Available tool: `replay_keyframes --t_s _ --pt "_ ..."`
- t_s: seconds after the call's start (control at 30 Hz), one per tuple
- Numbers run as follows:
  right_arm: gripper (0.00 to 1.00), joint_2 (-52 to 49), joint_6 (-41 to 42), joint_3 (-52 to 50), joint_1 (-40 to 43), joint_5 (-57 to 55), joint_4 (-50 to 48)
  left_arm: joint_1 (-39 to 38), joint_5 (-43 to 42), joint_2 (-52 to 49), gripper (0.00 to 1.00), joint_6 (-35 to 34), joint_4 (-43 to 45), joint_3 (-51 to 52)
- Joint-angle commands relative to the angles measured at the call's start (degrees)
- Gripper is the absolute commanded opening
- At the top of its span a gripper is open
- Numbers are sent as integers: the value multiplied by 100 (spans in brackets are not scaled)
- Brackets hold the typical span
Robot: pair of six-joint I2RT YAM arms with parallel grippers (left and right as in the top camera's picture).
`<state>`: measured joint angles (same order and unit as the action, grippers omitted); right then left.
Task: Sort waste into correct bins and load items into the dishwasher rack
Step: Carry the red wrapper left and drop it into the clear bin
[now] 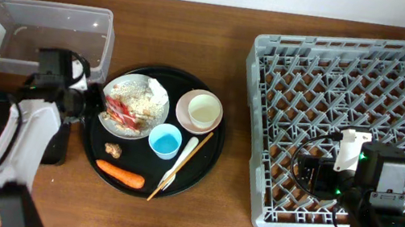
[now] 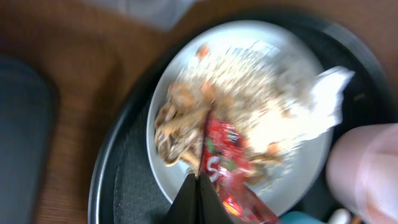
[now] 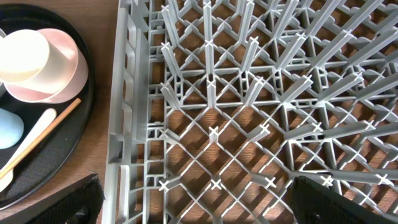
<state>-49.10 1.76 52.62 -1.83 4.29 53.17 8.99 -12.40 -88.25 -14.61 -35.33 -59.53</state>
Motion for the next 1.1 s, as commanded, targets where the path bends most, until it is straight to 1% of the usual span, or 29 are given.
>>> replay_keyframes --t_s 0.0,0.2,0.33,0.43,0.57,0.67,0.8,0.9,0.93,0.97,1.03,1.07 --pt "99 2 63 120 -39 -48 4 31 22 693 1 7 4 -177" --pt "99 2 63 120 -42 -48 4 28 22 1150 1 9 173 -232" --pt "99 2 63 120 -42 -48 4 31 98 1176 1 7 262 -570" --pt "99 2 63 120 -39 -50 11 31 686 1176 1 9 483 -885" --pt "99 2 63 120 -39 -48 55 31 1207 1143 1 7 1010 -962" --pt "99 2 63 120 -39 -48 85 83 1403 922 1 7 1519 -962" --pt "99 2 63 120 -42 -48 94 232 1801 317 1 7 2127 -962" --pt "99 2 63 120 -39 -48 129 254 1825 -133 1 7 2422 -964" --pt "99 2 63 120 -39 -48 133 254 1816 -245 6 7 2463 -964" --pt "99 2 63 120 -39 -48 133 254 1779 -310 24 7 2465 -964" --pt "99 2 63 120 -39 -48 131 254 1779 -330 46 9 2459 -964" --pt "99 2 63 120 -42 -48 131 251 1777 -328 49 9 2465 -964"
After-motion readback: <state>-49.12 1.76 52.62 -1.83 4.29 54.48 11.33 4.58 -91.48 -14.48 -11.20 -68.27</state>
